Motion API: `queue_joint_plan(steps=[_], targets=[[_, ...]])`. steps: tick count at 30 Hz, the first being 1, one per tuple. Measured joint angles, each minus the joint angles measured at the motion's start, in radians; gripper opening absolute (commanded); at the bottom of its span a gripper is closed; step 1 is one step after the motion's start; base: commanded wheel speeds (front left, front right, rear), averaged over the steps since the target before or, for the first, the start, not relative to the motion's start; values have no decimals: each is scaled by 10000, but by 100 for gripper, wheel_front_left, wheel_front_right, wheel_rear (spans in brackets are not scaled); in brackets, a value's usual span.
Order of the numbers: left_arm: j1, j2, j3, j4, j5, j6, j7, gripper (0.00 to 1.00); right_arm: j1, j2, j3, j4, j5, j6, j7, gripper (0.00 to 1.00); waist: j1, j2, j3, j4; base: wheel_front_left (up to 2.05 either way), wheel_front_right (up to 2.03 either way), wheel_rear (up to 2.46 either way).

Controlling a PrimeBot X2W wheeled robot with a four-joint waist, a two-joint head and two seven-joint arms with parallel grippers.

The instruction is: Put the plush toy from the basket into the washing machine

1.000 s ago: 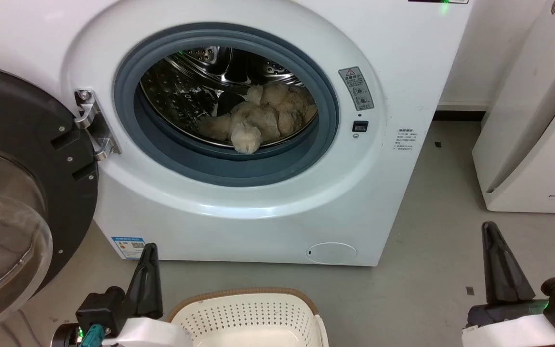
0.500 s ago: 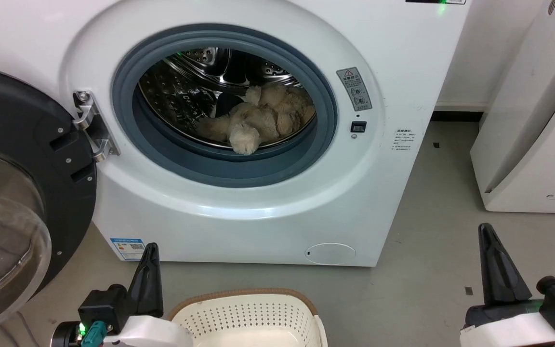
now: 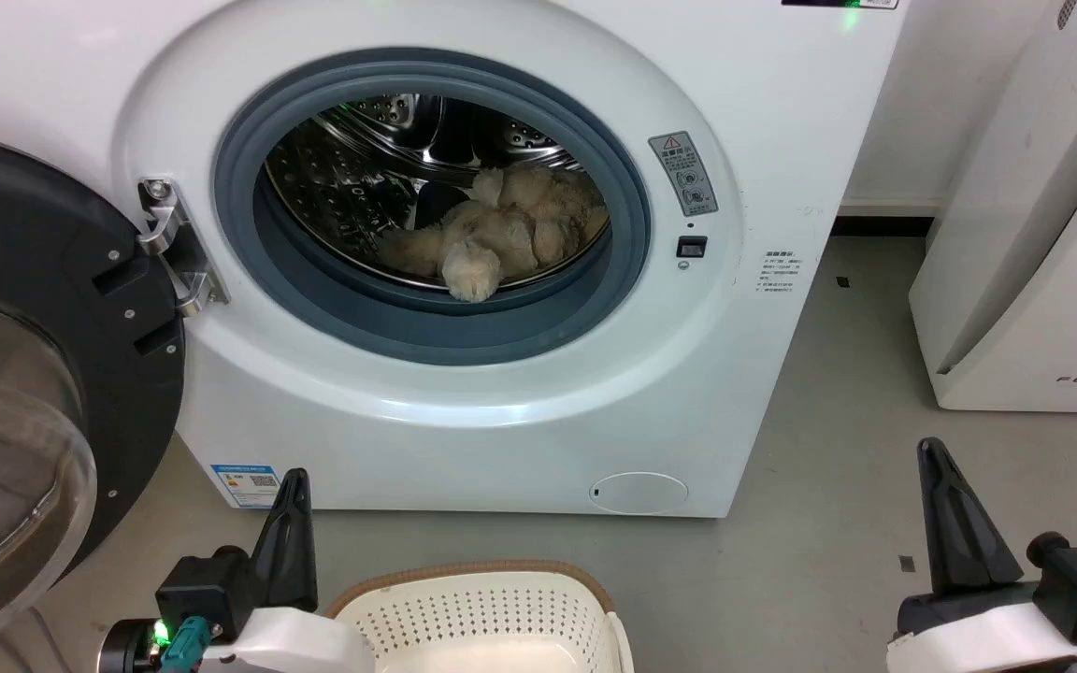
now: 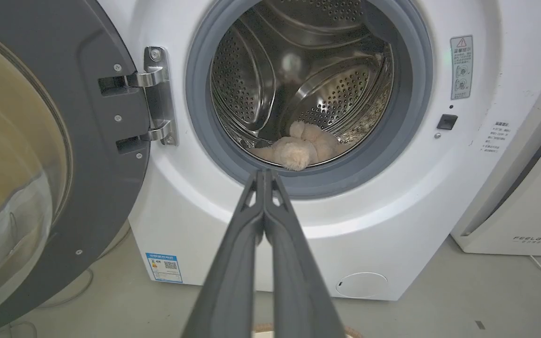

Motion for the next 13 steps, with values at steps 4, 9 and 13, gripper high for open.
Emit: queue_joint_plan(steps=[4,9,13], targets=[[0,-63,38,-23,128,-19,119,0,-2,0,13,10,-19,0,90,0,0,0,-6,-13,0,0,0],[0,-100,115,-56,224,-98,207,0,-6,0,36,21,-40,0,203,0,0,0,-13,-29,0,0,0],[-1,-130,196,-84,330,-155,307,0,-9,0,59,29,-100,0,293,0,0,0,-19,-42,0,0,0]])
